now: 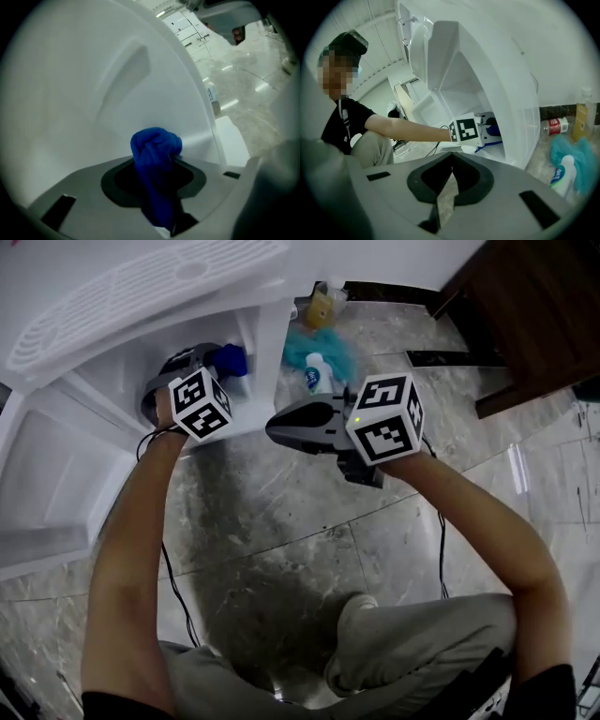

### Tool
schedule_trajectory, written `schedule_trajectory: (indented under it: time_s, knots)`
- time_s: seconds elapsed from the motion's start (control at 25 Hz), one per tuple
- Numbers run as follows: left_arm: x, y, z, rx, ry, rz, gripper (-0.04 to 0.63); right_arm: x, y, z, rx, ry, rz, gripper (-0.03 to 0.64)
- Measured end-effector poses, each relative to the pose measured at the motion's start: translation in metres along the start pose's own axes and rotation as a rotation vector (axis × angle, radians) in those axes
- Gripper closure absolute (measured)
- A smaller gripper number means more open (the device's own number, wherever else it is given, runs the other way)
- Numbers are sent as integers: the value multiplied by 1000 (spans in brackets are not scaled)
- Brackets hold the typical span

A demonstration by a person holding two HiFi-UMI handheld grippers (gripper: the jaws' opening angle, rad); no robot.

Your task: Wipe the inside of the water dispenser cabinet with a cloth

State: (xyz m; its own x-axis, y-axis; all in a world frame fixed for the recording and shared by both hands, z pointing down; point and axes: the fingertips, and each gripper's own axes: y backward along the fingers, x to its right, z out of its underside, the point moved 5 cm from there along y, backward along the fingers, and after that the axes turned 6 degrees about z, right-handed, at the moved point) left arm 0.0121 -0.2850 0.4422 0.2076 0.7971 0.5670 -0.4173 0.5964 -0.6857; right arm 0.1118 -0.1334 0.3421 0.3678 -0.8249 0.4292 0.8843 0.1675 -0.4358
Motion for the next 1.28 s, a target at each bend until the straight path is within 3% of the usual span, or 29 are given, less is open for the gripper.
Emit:
schedule_trajectory:
  time_s: [0.08,0.24,0.44,0.56,0.8,1.0,1.08,1.16,1.28]
  knots:
    - [-2,-14,2,-11,25,-13,451,-1,1,10,-18,-16,-8,618]
    - [-20,-32,2,6,151,-57,451,0,5,25,-35,-46,-24,618]
    - [-34,-42,2,-42,174,-162,460,5,11,36,-33,-72,-28,618]
    - [-28,-36,2,-21,197,-155,460,8,11,39,-44,-83,-31,618]
    - [-13,-28,0,-8,84,-171,460,3,2,34,-45,-83,-64,618]
    - [-35,-44,4,-45,225,-100,460,-5,1,38,-71,-87,-76,618]
    - [-35,-43,3,-48,242,-89,460,-8,4,42,-85,-90,-76,618]
    - [-31,-38,2,-7,253,-102,460,-13,6,46,-97,-91,-77,618]
    - [-39,-16,-3,167,323,-156,460,-21,4,45,-110,-77,-89,618]
